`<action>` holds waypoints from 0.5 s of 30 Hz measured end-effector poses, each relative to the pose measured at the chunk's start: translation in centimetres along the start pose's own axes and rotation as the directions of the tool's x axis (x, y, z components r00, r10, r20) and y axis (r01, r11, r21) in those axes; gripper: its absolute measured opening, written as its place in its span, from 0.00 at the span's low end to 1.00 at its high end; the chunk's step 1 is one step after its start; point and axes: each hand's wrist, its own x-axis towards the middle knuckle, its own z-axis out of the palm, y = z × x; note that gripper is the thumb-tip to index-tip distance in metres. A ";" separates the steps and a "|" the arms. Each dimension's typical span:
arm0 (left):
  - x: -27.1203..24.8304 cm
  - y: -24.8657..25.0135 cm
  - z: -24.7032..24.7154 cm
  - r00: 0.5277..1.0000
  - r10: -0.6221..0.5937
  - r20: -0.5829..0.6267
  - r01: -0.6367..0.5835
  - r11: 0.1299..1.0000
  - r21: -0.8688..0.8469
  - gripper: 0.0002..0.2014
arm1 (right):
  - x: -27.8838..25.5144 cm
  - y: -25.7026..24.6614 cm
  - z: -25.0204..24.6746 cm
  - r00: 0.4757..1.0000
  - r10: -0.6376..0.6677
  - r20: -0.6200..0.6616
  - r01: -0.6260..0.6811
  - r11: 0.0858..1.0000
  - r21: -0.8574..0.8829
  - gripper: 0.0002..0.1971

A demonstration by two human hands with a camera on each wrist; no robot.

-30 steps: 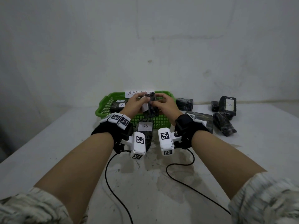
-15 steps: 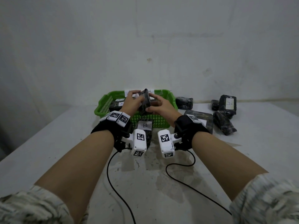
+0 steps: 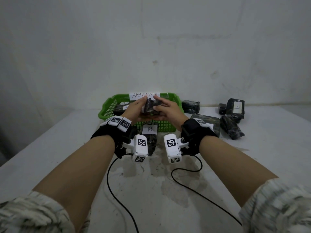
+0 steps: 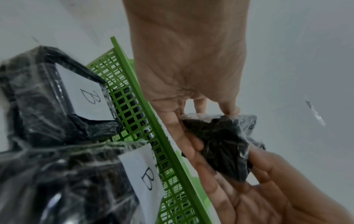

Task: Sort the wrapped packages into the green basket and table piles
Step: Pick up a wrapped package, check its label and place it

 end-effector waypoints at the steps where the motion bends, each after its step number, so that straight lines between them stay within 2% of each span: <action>1: -0.1 0.0 0.0 1.000 -0.014 0.008 0.014 1.000 -0.010 0.23 | 0.0 -0.1 0.1 1.000 -0.019 -0.007 0.018 1.000 -0.025 0.24; 5: -0.3 -0.2 -0.1 1.000 -0.003 0.008 0.004 1.000 -0.015 0.22 | 0.1 -0.3 0.3 0.997 -0.068 -0.028 0.066 0.994 -0.084 0.22; 8: -0.4 -0.3 -0.1 0.999 0.044 -0.010 -0.044 0.999 -0.011 0.21 | 0.2 0.0 0.2 0.999 -0.041 -0.021 0.039 0.995 -0.094 0.24; 12: -0.1 -0.4 0.1 0.977 0.161 -0.137 -0.152 0.985 0.077 0.25 | 0.4 0.8 0.0 0.999 0.033 0.018 -0.033 0.999 -0.015 0.32; 14: -0.1 -0.4 0.5 0.954 0.243 -0.175 -0.225 0.967 0.117 0.26 | 0.7 1.0 0.0 0.999 0.016 -0.040 -0.018 0.999 -0.049 0.34; 15: -0.2 -0.3 0.7 0.945 0.261 -0.197 -0.241 0.963 0.122 0.25 | 0.8 1.1 0.0 0.997 0.003 -0.082 -0.008 0.998 -0.061 0.32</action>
